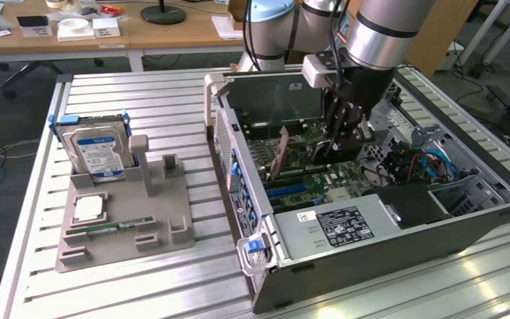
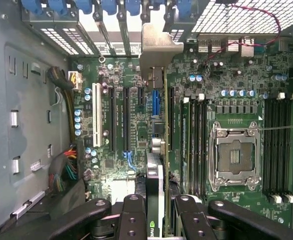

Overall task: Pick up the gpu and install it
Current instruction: 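Insert the gpu into the slot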

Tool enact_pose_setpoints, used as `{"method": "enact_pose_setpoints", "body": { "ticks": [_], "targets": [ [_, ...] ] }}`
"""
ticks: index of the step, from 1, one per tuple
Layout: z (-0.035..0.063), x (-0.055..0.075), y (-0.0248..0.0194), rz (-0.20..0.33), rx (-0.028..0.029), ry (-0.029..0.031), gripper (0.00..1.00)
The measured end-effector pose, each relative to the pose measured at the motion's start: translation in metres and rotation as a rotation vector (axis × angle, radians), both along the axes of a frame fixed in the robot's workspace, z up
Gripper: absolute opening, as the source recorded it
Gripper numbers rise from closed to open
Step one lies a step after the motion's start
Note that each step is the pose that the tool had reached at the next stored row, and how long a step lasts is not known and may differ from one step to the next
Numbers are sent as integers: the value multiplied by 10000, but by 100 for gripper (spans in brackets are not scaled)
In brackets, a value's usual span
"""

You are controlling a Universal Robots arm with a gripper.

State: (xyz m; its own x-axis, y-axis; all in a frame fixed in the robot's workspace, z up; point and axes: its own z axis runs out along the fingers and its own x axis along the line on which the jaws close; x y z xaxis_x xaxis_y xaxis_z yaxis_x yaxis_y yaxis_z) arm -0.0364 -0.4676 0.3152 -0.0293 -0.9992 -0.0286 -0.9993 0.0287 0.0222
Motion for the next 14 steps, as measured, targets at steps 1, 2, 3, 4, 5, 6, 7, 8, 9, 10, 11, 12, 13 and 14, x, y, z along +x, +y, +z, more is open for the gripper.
{"method": "enact_pose_setpoints", "body": {
  "ticks": [1,2,3,4,5,6,7,8,9,10,11,12,13,14],
  "targets": [
    [-5,-5,0,0,1,0,27],
    [-9,-13,0,0,0,0,27],
    [-13,-23,0,0,-1,0,27],
    [-18,-33,0,1,0,0,27],
    [-22,-43,0,2,0,0,27],
    [-27,-53,0,4,0,1,27],
    [-33,-63,0,6,0,0,27],
    [-39,-74,0,8,0,0,27],
    [-44,-86,0,9,-1,0,27],
    [-51,-102,0,11,0,0,27],
    [-57,-116,0,12,0,0,27],
    [-61,-131,0,12,-1,0,27],
    [-64,-144,1,13,-2,1,27],
    [-66,-151,4,14,0,0,27]
  ]
}}
